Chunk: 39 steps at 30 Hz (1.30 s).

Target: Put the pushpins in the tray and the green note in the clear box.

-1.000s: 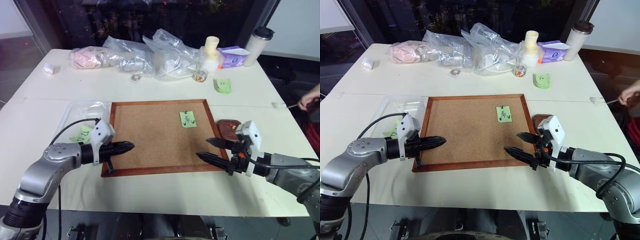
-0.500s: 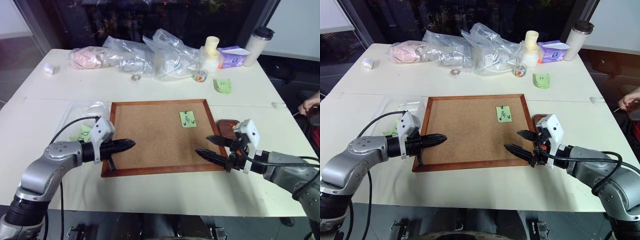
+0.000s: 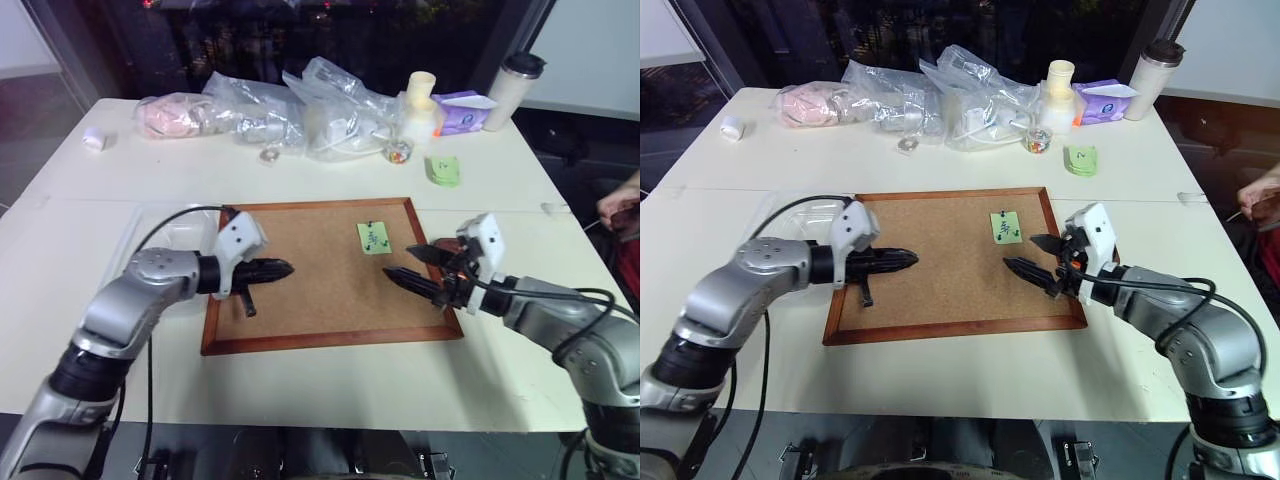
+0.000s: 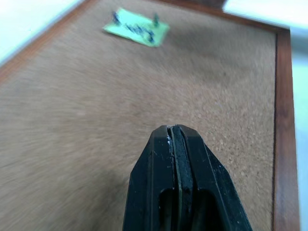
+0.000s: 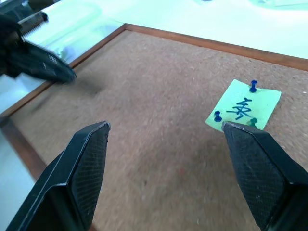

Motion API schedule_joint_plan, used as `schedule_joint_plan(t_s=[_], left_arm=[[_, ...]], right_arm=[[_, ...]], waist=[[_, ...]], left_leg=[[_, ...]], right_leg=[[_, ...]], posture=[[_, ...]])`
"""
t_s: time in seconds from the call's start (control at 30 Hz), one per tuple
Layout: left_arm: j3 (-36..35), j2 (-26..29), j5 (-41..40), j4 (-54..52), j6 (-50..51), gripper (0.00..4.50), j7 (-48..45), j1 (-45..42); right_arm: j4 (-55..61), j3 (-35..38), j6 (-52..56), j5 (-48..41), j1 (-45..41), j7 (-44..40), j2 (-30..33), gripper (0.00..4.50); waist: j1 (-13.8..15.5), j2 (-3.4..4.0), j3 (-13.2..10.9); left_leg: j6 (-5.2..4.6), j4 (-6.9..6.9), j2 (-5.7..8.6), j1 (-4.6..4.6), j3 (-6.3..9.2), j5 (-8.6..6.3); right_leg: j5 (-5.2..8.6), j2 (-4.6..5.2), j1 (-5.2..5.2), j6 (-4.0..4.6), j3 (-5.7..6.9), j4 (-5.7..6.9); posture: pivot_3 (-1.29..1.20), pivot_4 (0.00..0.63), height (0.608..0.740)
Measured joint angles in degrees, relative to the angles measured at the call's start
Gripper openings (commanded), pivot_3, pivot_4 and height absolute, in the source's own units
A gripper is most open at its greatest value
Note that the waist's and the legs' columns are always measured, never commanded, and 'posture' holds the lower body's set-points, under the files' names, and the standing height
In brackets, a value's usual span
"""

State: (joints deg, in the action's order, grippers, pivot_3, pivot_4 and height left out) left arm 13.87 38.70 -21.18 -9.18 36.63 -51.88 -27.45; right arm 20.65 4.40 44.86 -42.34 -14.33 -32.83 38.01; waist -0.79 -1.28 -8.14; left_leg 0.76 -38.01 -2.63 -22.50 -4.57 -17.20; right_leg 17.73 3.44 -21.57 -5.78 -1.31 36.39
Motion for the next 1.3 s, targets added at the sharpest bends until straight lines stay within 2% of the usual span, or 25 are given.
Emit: schedule_joint_plan(t_s=[0.17, 0.3, 0.47, 0.53, 0.9, 0.93, 0.97, 1.03, 1.07, 1.17, 1.2, 1.3], left_arm=[[3.39, -1.01, 4.92, 8.8, -4.13, 0.03, -2.6, -1.33], [4.18, -1.51, 7.04, 10.16, -5.72, 0.03, -3.81, -2.41], [3.72, -3.25, 8.18, 9.86, -3.33, 0.03, -2.39, -2.37], [3.34, -3.51, 8.19, 8.74, -2.54, 0.03, -1.71, -1.64], [1.26, -4.14, 8.17, 4.22, 0.19, 0.03, 0.95, 1.87], [1.13, -4.16, 8.17, 4.01, 0.33, 0.0, 1.09, 2.04], [1.11, -4.16, 8.17, 3.83, 0.52, 0.0, 1.23, 2.09], [1.03, -4.16, 8.18, 3.47, 0.62, 0.0, 1.46, 2.34], [0.95, -4.16, 8.17, 3.38, 0.65, 0.0, 1.51, 2.45], [0.93, -4.05, 8.27, 3.07, 0.67, 0.0, 1.83, 2.65], [0.94, -4.05, 8.31, 3.02, 0.67, 0.0, 1.89, 2.65], [0.99, -4.05, 8.41, 2.95, 0.67, 0.0, 1.95, 2.65]], right_arm=[[-12.54, -5.01, -6.56, 8.65, -8.58, -1.48, -3.67, 3.83], [-22.3, -8.4, -11.78, 15.36, -13.98, -2.77, -5.85, 3.83], [-43.05, -11.47, -20.49, 23.86, -25.09, -5.61, -10.25, 3.83], [-47.95, -11.57, -23.21, 25.38, -27.57, -6.65, -11.63, 3.83], [-63.7, -11.2, -31.6, 31.58, -31.98, -9.83, -15.4, 3.83], [-64.32, -10.91, -32.15, 31.89, -32.15, -9.93, -15.58, 3.34], [-65.18, -10.79, -32.58, 32.18, -32.37, -10.13, -15.62, 3.12], [-66.14, -10.44, -33.14, 32.58, -32.49, -10.32, -15.7, 2.14], [-66.53, -10.06, -33.44, 32.67, -32.63, -10.32, -15.81, 1.8], [-67.19, -9.37, -34.14, 33.09, -33.33, -10.41, -16.02, 0.22], [-67.28, -9.35, -34.28, 33.17, -33.38, -10.47, -16.23, 0.04], [-67.9, -8.67, -34.9, 33.3, -33.38, -10.4, -16.8, 0.04]], waist=[[0.06, 0.0, 0.0], [0.15, 0.01, 0.01], [0.14, 0.11, 0.06], [0.16, 0.11, 0.06], [-0.23, 0.14, 0.07], [-0.25, 0.14, 0.07], [-0.27, 0.14, 0.08], [-0.3, 0.15, 0.07], [-0.3, 0.15, 0.07], [-0.32, 0.15, 0.08], [-0.32, 0.15, 0.08], [-0.33, 0.16, 0.08]], left_leg=[[0.0, 0.0, -0.05, -0.03, -0.04, 0.0], [0.01, -0.01, -0.07, -0.03, -0.06, 0.01], [0.02, -0.18, -0.06, 0.12, -0.07, 0.02], [0.02, -0.2, -0.05, 0.12, -0.05, 0.02], [0.07, -0.18, -0.08, 0.12, -0.07, 0.05], [0.07, -0.18, -0.08, 0.12, -0.07, 0.05], [0.1, -0.18, -0.08, 0.13, -0.07, 0.06], [0.11, -0.18, -0.08, 0.13, -0.08, 0.07], [0.14, -0.17, -0.08, 0.13, -0.08, 0.08], [0.15, -0.17, -0.09, 0.13, -0.08, 0.09], [0.15, -0.17, -0.09, 0.13, -0.08, 0.09], [0.15, -0.17, -0.09, 0.13, -0.09, 0.09]], right_leg=[[0.0, -0.05, -0.08, 0.0, -0.02, 0.04], [0.0, 0.01, -0.06, 0.0, -0.02, 0.05], [0.0, 0.08, 0.03, -0.01, -0.03, 0.37], [0.0, 0.11, 0.01, 0.0, -0.04, 0.5], [0.0, 0.13, -0.03, 0.0, -0.05, 0.63], [0.0, 0.13, -0.03, 0.0, -0.05, 0.63], [0.0, 0.13, -0.03, 0.0, -0.05, 0.63], [0.0, 0.13, -0.04, 0.0, -0.05, 0.63], [0.0, 0.13, -0.04, 0.0, -0.05, 0.64], [0.0, 0.13, -0.04, 0.0, -0.05, 0.64], [0.0, 0.13, -0.04, 0.0, -0.05, 0.64], [0.0, 0.14, -0.04, 0.0, -0.05, 0.63]], posture=[[0.0, 0.15, 0.74], [0.0, 0.15, 0.74], [0.0, 0.15, 0.74], [0.0, 0.15, 0.74], [0.0, 0.15, 0.74], [0.0, 0.15, 0.74], [0.0, 0.15, 0.74], [0.0, 0.15, 0.74], [0.0, 0.15, 0.74], [0.0, 0.15, 0.74], [0.0, 0.15, 0.74], [0.0, 0.15, 0.74]])
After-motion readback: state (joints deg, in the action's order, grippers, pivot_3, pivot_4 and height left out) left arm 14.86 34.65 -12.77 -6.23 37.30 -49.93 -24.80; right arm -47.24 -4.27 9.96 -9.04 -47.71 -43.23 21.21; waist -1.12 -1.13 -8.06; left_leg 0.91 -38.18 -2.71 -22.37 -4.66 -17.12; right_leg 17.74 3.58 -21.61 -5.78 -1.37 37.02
